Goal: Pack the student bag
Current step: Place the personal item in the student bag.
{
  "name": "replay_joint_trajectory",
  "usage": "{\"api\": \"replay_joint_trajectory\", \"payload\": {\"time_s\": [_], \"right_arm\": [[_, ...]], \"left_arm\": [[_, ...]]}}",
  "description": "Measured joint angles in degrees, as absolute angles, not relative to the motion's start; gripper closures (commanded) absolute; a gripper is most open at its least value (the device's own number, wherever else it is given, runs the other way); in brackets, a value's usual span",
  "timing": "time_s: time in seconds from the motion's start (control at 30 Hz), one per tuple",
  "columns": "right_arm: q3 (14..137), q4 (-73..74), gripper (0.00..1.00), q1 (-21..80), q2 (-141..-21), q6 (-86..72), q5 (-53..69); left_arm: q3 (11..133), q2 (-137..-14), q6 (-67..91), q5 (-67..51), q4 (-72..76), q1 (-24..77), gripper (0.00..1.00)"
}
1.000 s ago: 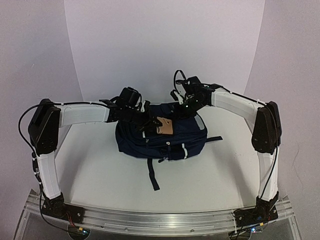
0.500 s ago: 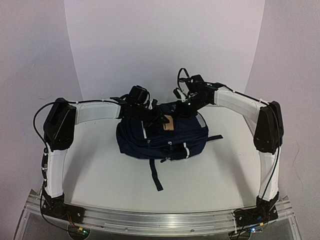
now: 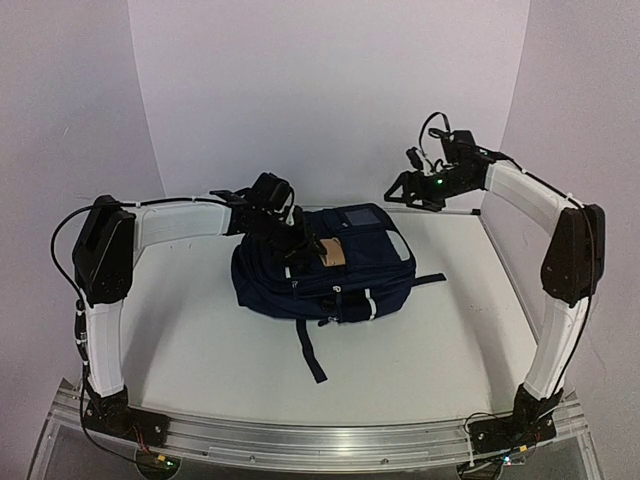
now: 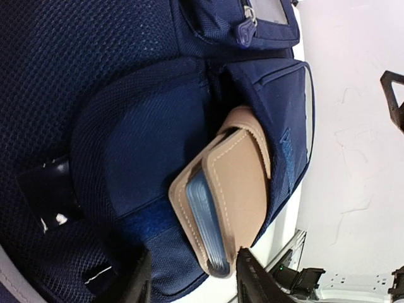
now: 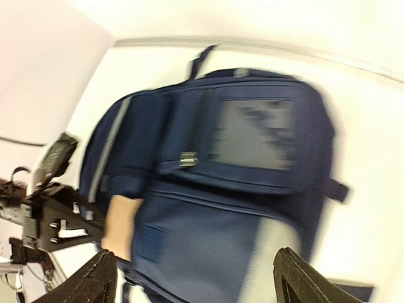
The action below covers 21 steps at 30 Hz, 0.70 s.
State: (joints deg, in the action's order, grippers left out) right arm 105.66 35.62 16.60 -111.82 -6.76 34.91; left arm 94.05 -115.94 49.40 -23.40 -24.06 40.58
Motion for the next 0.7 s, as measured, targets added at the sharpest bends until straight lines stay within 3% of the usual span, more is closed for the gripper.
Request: {"api": "replay_joint_trajectory", "payload": {"time_s": [0.13,0.23,0.43,0.7], "right_arm": [[102.43,36.52,0.28,13.49,-111.75,-3.94,37.2],[100.63,38.22,0.29,13.86,-113.36,-1.4,40.17],[98.38,39.45,0.21,14.82,-119.61,0.99,46.97],[98.28,39.11,0.25,13.74,-122.43,1.19,55.65]], "left_arm": [[96.79,-116.75,48.69,-23.9,-25.64,40.89,0.81],[98.99,-117.87,48.21,-24.35,-25.95,41.29,0.89],[102.41,-120.78,47.75,-25.06,-27.86,41.58,0.93],[103.94,-123.16,48.05,-27.58,-26.2,41.43,0.96]]}}
